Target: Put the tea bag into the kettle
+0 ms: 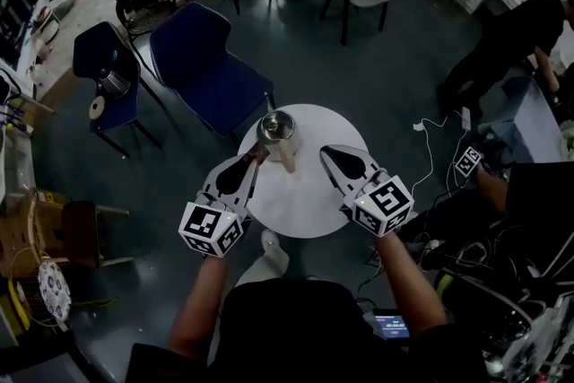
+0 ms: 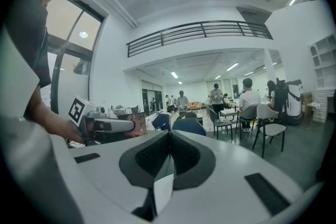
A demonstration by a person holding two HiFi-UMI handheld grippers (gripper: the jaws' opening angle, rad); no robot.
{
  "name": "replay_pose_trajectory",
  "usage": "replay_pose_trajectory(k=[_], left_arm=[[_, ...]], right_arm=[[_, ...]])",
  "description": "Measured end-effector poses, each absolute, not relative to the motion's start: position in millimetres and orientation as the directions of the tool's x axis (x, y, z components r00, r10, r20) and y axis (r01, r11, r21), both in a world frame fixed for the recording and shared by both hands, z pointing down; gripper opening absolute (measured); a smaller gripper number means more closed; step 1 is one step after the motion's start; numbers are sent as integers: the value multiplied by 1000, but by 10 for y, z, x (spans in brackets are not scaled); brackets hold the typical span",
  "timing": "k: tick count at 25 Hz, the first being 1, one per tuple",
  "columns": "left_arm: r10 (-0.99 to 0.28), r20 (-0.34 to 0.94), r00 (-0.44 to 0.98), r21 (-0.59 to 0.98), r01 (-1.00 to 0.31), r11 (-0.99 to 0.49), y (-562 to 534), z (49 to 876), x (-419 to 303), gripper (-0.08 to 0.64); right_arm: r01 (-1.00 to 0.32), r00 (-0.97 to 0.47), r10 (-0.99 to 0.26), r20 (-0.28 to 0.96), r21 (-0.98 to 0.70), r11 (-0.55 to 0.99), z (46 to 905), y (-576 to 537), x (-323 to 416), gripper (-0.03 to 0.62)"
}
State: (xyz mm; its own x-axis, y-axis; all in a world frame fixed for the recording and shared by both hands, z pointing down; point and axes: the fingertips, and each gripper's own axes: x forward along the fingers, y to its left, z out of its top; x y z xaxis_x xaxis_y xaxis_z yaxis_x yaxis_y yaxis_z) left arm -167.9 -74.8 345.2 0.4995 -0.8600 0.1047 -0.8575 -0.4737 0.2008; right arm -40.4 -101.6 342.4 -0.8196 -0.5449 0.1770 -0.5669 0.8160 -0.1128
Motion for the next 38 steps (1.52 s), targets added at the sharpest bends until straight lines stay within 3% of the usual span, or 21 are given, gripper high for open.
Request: replay_pose_trajectory(k=[15,38], left_arm=[[-810,143,569,253,-812,-525,-1229,3811,-2052,37],[-777,256,576,197,-818,-541,-1824,4211,-1564,37]], right_arm=[[-629,-767,-596,237,-96,772,3629,-1488,-753,20],[-632,-773,-586,243,-215,745,4192,-1948,-299,20]])
